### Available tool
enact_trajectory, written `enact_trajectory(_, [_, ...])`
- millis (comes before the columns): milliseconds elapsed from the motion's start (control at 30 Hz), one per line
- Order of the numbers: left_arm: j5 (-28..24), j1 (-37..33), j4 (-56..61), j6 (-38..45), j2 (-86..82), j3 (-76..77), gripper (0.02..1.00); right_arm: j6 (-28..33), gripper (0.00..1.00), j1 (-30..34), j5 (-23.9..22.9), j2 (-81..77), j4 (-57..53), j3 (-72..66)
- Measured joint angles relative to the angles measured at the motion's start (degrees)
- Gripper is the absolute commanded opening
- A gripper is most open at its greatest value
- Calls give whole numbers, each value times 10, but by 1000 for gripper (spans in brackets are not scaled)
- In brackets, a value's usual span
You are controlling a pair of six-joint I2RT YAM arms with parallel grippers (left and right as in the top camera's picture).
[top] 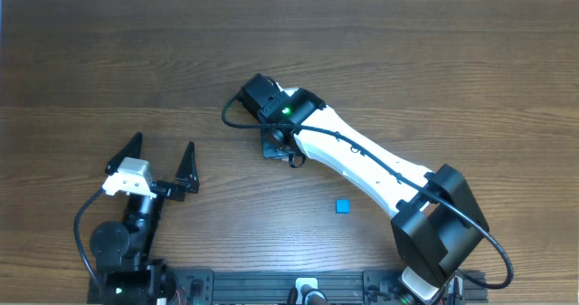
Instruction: Stack Cubes
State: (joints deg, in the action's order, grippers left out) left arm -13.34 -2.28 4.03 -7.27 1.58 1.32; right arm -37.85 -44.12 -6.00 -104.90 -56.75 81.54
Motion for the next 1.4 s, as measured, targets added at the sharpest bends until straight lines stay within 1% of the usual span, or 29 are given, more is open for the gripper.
enact_trajectory(567, [0,0,0,0,0,0,998,0,209,2,-2,-1,4,0])
enact_trajectory(700, [0,0,0,0,0,0,998,0,229,2,-2,-7,5,0])
enact_trajectory(800, [0,0,0,0,0,0,998,0,288,2,-2,-12,6,0])
enact_trajectory(900, [0,0,0,0,0,0,998,1,437,2,-2,-12,7,0])
enact_trajectory(1033, [0,0,0,0,0,0,998,-2,678,2,-2,-12,8,0])
enact_trajectory(1067, [0,0,0,0,0,0,998,-1,759,2,-3,-12,9,0])
enact_trajectory(1133, [0,0,0,0,0,0,998,0,993,2,-4,-12,9,0])
enact_trajectory(1400, [0,0,0,0,0,0,998,1,993,2,-4,-12,8,0])
